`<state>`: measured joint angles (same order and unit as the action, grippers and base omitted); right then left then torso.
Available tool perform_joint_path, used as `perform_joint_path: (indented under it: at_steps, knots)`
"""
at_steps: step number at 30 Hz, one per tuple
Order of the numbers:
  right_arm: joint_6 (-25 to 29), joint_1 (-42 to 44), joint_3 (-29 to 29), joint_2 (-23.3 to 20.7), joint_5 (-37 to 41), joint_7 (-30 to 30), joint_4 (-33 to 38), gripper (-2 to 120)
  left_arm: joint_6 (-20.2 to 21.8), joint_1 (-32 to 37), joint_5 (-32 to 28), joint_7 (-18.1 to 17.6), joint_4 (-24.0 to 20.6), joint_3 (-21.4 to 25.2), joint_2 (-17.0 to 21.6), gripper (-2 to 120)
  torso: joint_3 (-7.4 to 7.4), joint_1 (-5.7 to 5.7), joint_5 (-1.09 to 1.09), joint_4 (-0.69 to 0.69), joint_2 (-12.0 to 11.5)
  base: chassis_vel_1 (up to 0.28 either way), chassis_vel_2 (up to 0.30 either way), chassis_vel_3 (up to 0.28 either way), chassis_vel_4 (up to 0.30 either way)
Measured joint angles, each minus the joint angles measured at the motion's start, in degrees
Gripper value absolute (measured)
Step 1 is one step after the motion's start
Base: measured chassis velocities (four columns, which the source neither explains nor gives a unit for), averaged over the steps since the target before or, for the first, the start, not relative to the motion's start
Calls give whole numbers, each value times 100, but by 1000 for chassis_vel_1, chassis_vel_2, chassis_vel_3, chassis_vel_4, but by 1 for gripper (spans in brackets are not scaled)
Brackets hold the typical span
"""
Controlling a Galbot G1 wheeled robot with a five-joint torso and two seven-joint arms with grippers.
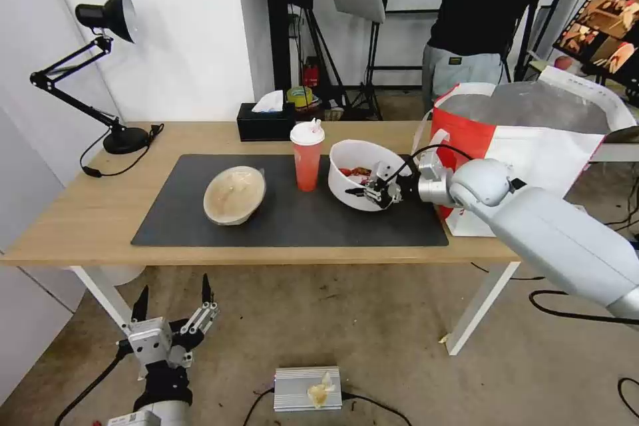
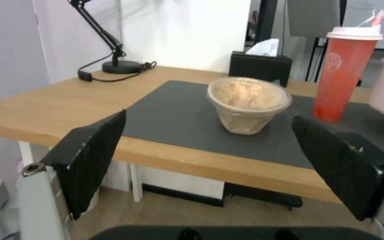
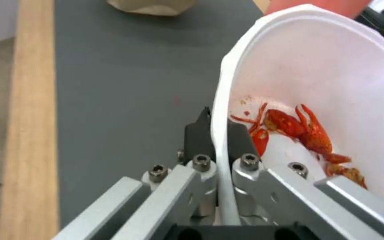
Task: Pick up the trash from the table and place it into the takeout bag.
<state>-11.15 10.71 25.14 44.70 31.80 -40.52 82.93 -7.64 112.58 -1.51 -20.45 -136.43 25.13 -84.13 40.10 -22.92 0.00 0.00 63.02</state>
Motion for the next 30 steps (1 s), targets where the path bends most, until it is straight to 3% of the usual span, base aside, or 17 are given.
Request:
perform_joint_path:
  at_steps: [13,30]
  knots:
    - [-22,482,-372,-391,-5,28,592,0,-9,10,23,-11,-28,6,18,100,0,0,1,-1,0,0,0,0,0]
    - [-24,1372,-1295,-1272,264,13,2196,0,-9,-1,31,-87,-23,6,11,100,0,0,1,-1,0,0,0,0,0]
